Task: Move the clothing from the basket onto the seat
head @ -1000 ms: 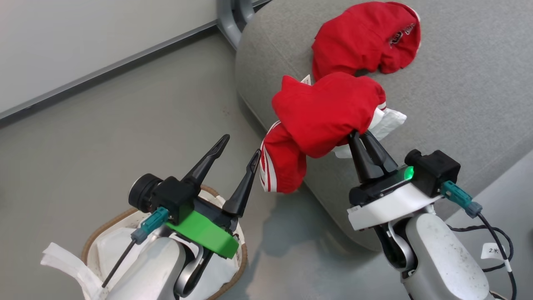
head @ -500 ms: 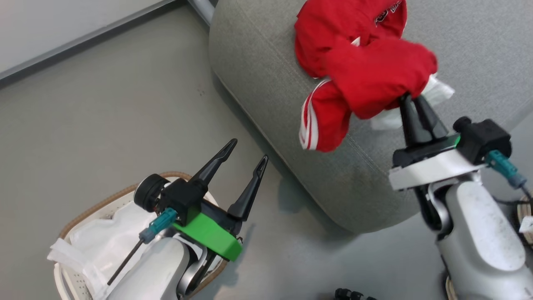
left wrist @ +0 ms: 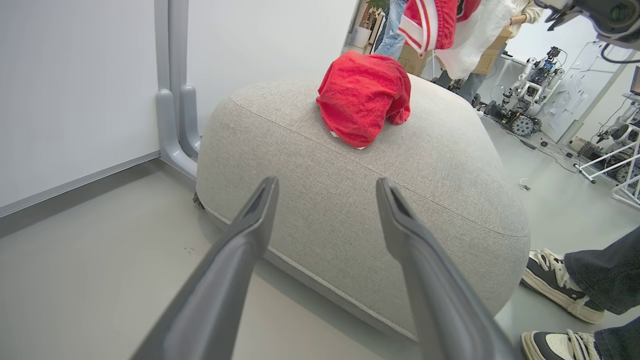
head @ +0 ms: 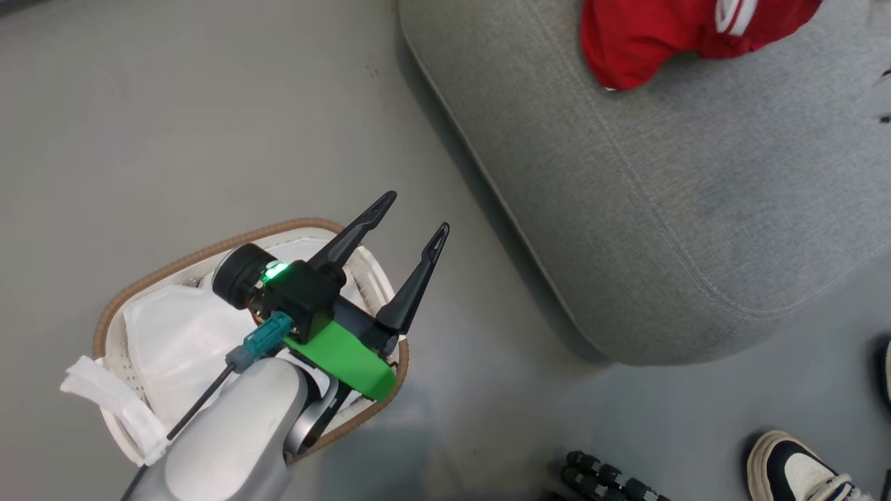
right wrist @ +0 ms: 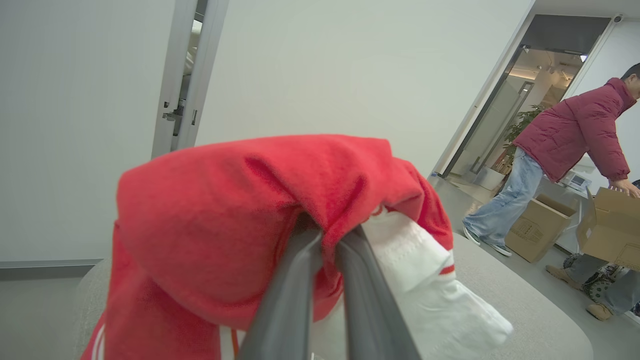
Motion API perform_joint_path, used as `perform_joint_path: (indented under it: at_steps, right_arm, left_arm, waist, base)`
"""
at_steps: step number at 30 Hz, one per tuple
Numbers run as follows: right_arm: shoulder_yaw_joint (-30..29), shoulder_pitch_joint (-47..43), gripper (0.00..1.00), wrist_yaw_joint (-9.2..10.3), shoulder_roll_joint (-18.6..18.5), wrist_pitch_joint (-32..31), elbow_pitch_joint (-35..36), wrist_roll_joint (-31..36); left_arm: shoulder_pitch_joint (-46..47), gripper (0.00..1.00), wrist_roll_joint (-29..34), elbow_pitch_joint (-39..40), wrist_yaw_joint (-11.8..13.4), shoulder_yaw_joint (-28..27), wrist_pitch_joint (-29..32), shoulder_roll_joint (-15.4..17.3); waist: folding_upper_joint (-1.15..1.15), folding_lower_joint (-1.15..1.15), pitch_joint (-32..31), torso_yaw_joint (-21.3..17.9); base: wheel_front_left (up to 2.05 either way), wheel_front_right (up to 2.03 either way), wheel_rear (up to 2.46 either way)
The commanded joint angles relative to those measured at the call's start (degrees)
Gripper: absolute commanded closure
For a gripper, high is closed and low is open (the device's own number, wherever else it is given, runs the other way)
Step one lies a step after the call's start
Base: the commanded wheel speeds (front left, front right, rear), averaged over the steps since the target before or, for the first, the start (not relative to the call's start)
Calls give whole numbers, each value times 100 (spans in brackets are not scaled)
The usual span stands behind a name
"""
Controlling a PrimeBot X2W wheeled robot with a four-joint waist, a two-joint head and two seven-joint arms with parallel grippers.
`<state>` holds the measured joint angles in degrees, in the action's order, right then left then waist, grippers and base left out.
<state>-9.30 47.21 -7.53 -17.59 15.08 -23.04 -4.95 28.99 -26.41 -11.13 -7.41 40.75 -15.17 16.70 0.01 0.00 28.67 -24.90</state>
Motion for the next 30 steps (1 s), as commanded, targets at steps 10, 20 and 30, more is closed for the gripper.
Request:
perform_joint_path:
  at_steps: [10, 20, 30]
  right_arm:
    - [-1146, 920, 100, 8, -328, 12, -1213, 826]
    - [-1947, 488, 0, 8, 190, 11, -1714, 1206]
    - [-1954, -672, 0, 8, 644, 11, -869, 873]
  left_arm:
    - [492, 0, 43, 64, -14, 13, 4, 38]
    - [584, 0, 46, 14, -14, -99, 4, -11]
    - [283, 0, 87, -135, -14, -502, 5, -77]
  waist:
    - [-1, 0, 1014, 920]
    - [-1, 0, 1195, 1013]
    - [-1, 0, 728, 935]
  base:
    - [0, 0, 0]
    - [0, 0, 0]
    - [0, 0, 0]
